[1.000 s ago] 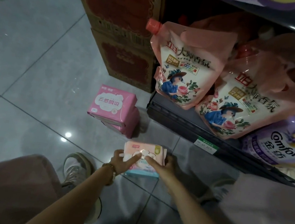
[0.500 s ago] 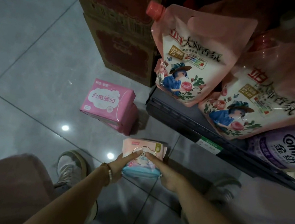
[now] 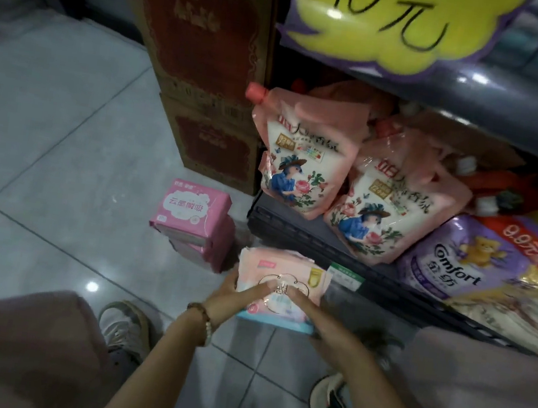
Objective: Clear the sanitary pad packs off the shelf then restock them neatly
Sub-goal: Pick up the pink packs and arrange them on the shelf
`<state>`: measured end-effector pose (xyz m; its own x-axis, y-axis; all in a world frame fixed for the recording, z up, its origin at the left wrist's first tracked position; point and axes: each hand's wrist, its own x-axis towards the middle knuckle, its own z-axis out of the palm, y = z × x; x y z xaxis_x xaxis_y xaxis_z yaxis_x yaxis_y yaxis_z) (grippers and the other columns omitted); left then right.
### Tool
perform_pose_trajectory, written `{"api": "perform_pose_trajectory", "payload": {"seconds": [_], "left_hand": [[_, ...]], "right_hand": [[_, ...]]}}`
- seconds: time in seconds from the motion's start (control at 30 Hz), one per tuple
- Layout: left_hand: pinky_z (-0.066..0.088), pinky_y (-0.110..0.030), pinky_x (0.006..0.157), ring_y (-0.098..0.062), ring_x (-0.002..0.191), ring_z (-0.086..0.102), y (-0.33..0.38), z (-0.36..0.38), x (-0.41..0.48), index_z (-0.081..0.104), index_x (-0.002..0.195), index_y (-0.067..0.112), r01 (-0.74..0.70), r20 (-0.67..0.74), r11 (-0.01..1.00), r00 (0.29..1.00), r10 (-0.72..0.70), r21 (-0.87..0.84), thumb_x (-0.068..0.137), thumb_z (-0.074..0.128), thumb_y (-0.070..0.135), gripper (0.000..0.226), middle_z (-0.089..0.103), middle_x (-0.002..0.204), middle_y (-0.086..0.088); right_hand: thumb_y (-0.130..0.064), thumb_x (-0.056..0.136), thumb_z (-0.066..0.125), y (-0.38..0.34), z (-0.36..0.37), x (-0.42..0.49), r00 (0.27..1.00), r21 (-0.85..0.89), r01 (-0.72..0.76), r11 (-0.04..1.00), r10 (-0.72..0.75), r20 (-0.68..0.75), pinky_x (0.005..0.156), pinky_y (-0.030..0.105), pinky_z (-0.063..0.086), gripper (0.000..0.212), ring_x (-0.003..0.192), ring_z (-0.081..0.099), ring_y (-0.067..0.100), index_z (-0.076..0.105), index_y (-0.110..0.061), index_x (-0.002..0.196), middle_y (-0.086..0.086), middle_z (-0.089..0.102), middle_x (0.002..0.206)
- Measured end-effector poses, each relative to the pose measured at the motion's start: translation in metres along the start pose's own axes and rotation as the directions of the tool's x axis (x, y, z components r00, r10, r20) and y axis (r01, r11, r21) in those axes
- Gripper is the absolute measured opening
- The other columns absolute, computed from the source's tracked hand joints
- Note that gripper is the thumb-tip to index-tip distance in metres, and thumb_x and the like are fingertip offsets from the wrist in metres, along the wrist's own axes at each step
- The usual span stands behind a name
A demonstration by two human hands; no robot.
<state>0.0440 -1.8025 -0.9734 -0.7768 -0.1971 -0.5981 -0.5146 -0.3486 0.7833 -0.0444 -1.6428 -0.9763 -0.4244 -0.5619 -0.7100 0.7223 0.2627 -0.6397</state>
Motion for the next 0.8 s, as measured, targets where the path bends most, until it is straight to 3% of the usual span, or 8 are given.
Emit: {"api": "perform_pose_trajectory", "payload": {"seconds": [0.1,0.17,0.37,0.57,0.67,0.8], "left_hand": [[0.05,-0.014,0.081,-0.002,0.104,0.063,0.05,0.018,-0.03,0.05,0.122,0.028,-0.164,0.018,0.983,0.987,0.163,0.082,0.057,0.083,0.053,0.077,0.065,0.118,0.006],[0.049,-0.011,0.077,0.002,0.103,0.062,0.083,0.033,-0.052,0.048,0.123,0.033,-0.286,0.054,0.952,0.958,0.282,0.111,0.063,0.082,0.045,0.07,0.065,0.117,0.011],[0.05,-0.027,0.091,-0.013,0.117,0.058,0.17,0.086,-0.106,0.04,0.135,0.024,-0.619,0.199,0.775,0.782,0.591,0.129,0.063,0.084,0.041,0.086,0.062,0.126,0.005],[0.049,-0.029,0.092,-0.012,0.121,0.055,0.252,0.133,-0.139,0.033,0.138,0.034,-0.777,0.341,0.614,0.62,0.707,0.14,0.057,0.085,0.05,0.097,0.058,0.131,0.009],[0.047,-0.038,0.099,-0.015,0.124,0.053,0.287,0.15,-0.146,0.03,0.141,0.033,-0.82,0.387,0.544,0.567,0.727,0.18,0.06,0.084,0.05,0.1,0.056,0.134,0.006],[0.048,-0.028,0.098,0.0,0.122,0.051,0.331,0.163,-0.15,0.018,0.143,0.041,-0.852,0.384,0.472,0.524,0.76,0.228,0.05,0.082,0.063,0.115,0.049,0.134,0.027]], "right_hand": [[-0.036,0.06,0.088,-0.039,0.005,-0.046,0.976,-0.056,0.214,0.975,-0.216,-0.033,0.103,0.041,0.046,0.086,0.109,0.065,0.018,0.049,-0.017,0.134,-0.002,0.069,0.118],[-0.044,0.052,0.089,-0.065,0.009,-0.086,0.929,-0.105,0.36,0.927,-0.367,-0.054,0.096,0.033,0.051,0.094,0.109,0.065,0.016,0.05,-0.016,0.132,-0.003,0.07,0.116],[-0.051,0.039,0.089,-0.135,0.014,-0.193,0.722,-0.231,0.67,0.706,-0.692,-0.023,0.075,0.012,0.051,0.1,0.1,0.067,0.005,0.052,-0.015,0.125,-0.012,0.072,0.108],[-0.056,0.03,0.092,-0.192,0.007,-0.257,0.533,-0.228,0.822,0.522,-0.846,-0.013,0.075,0.016,0.053,0.127,0.104,0.066,0.008,0.039,-0.018,0.138,-0.01,0.07,0.113],[-0.049,0.032,0.092,-0.223,0.003,-0.276,0.477,-0.264,0.849,0.458,-0.879,0.007,0.071,0.012,0.052,0.12,0.098,0.068,0.004,0.043,-0.013,0.136,-0.013,0.072,0.107],[-0.055,0.028,0.09,-0.263,-0.005,-0.288,0.396,-0.323,0.872,0.368,-0.918,0.026,0.068,0.009,0.05,0.116,0.092,0.068,0.001,0.05,-0.011,0.128,-0.015,0.073,0.1]]}}
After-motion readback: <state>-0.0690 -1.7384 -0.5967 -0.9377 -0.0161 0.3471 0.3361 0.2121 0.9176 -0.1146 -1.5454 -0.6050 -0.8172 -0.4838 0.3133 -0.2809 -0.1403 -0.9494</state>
